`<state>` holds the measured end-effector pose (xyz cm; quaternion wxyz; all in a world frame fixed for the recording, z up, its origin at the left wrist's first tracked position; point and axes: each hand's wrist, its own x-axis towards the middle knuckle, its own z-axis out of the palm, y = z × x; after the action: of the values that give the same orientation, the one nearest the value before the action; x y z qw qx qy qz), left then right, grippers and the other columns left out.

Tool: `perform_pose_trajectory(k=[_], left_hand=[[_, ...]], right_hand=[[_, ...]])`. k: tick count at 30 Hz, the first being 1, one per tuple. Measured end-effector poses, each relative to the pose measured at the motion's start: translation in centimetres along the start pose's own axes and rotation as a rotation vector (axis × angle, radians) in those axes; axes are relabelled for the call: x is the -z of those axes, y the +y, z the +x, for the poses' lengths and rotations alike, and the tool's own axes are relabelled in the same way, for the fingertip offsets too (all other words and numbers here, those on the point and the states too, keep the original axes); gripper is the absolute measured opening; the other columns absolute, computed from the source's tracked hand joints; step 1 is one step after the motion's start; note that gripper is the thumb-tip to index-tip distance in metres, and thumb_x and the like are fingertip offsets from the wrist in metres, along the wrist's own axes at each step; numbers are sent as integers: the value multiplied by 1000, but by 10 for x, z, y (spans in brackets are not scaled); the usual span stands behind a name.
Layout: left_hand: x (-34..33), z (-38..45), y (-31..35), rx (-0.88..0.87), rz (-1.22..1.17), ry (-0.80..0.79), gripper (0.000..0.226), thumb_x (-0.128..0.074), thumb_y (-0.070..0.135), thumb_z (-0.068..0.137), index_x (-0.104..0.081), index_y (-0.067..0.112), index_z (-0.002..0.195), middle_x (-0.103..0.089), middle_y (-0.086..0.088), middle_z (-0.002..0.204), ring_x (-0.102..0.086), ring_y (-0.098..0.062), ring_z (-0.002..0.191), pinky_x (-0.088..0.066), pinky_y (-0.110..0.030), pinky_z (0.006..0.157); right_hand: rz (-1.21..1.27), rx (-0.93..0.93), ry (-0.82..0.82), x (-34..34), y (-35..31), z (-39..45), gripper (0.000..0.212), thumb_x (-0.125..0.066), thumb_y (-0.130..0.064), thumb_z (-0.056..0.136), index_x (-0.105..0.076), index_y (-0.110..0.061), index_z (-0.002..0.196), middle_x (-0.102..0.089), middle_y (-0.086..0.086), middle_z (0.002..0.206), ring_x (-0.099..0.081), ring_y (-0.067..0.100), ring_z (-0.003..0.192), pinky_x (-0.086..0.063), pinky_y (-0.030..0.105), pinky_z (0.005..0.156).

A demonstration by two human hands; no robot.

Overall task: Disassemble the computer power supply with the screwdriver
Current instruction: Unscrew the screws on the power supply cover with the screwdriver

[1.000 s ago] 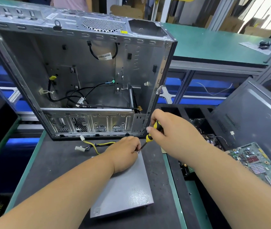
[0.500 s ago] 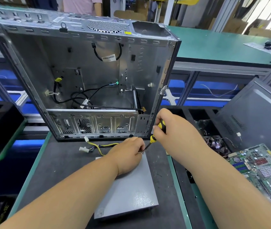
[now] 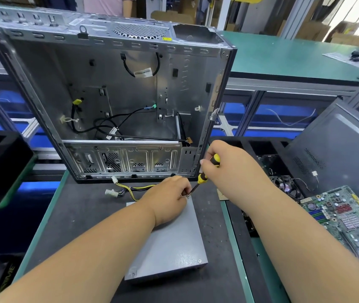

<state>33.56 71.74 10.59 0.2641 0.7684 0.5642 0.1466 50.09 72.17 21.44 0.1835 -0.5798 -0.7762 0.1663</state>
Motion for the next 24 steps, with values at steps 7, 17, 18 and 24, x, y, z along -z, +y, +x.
perform_pose_trajectory(k=[7, 17, 18, 24], left_hand=[[-7, -1, -7, -35, -29, 141, 15, -63, 29, 91, -50, 29, 82, -48, 14, 88, -46, -12, 91, -43, -29, 81], [-9, -7, -4, -79, -41, 264, 19, -70, 27, 88, -54, 32, 78, -52, 16, 84, -49, -8, 85, -44, -24, 78], [-9, -7, -3, -76, -34, 268, 20, -70, 28, 88, -53, 31, 78, -52, 16, 83, -48, -8, 85, -44, -24, 78], [-8, -9, 0, -40, -51, 296, 9, -71, 32, 87, -65, 26, 86, -56, 14, 86, -51, -8, 86, -44, -25, 79]], right_hand=[[62, 13, 11, 1, 4, -3, 12, -60, -25, 85, -48, -25, 88, -55, -3, 78, -48, 14, 64, -33, 27, 53], [40, 49, 21, 2, 10, -2, 10, -56, -32, 95, -50, -25, 92, -58, -5, 73, -51, 14, 62, -40, 30, 53], [63, 46, 17, 1, 10, -2, 7, -55, -28, 93, -49, -26, 93, -58, -4, 77, -51, 15, 63, -39, 30, 53], [4, 49, 56, -1, 13, -5, 20, -51, -45, 95, -48, -27, 86, -62, -6, 71, -53, 15, 61, -40, 31, 53]])
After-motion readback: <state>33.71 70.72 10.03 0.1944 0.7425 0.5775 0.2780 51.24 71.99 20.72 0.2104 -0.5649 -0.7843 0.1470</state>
